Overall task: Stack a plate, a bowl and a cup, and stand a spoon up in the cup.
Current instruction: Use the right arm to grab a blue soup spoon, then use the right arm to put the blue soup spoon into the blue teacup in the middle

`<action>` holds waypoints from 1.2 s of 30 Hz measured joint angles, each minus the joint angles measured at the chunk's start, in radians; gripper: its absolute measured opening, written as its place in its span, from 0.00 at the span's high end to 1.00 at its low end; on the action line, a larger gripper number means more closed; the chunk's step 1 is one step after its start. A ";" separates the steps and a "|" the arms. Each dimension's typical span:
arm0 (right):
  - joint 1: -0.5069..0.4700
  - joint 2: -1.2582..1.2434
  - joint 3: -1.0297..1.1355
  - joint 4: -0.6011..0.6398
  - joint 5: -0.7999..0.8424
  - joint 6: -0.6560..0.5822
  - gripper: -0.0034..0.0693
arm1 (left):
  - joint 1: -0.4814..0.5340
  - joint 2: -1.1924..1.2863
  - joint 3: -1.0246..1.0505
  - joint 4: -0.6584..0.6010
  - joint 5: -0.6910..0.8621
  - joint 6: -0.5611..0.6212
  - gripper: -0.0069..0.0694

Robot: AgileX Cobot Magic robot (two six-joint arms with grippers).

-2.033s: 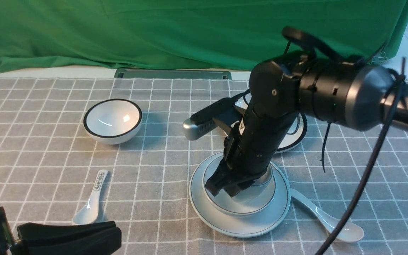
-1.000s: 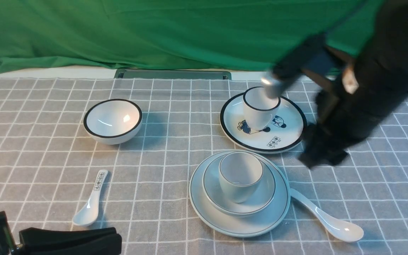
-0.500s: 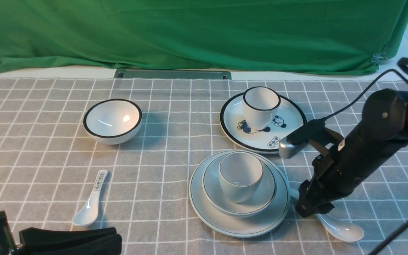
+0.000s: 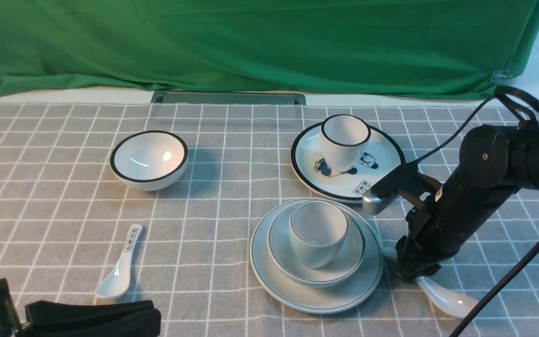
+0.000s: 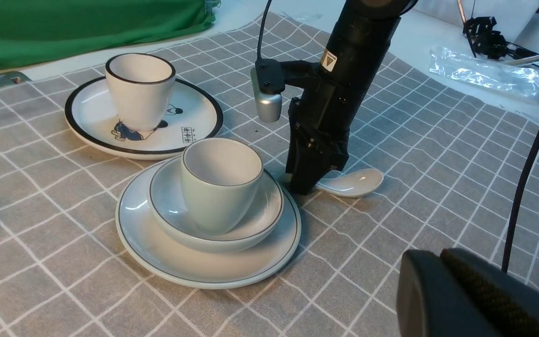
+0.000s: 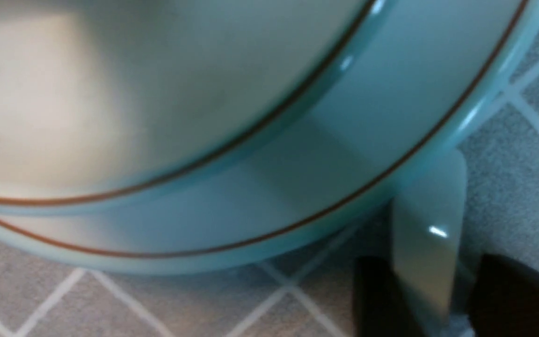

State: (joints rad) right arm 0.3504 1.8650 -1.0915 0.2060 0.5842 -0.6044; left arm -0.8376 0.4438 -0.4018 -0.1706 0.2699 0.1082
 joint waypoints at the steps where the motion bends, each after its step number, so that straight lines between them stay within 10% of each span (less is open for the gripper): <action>1: 0.000 -0.003 0.000 -0.001 0.003 0.012 0.73 | 0.000 0.000 0.000 0.000 0.000 0.000 0.89; 10: 0.033 -0.279 0.030 -0.007 0.058 0.206 0.72 | 0.000 0.000 0.000 0.000 0.000 0.003 0.89; 18: 0.381 -0.591 0.466 0.016 -1.187 0.427 0.72 | 0.000 0.000 0.000 0.005 0.000 0.007 0.89; 22: 0.418 -0.455 0.513 -0.002 -1.469 0.512 0.72 | 0.000 0.000 0.000 0.007 0.000 0.009 0.89; 36: 0.416 -0.189 0.418 -0.032 -1.583 0.488 0.72 | 0.000 0.000 0.000 0.008 0.000 0.012 0.89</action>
State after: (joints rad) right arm 0.7660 1.6755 -0.6733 0.1739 -0.9989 -0.1164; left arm -0.8376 0.4438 -0.4018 -0.1628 0.2699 0.1197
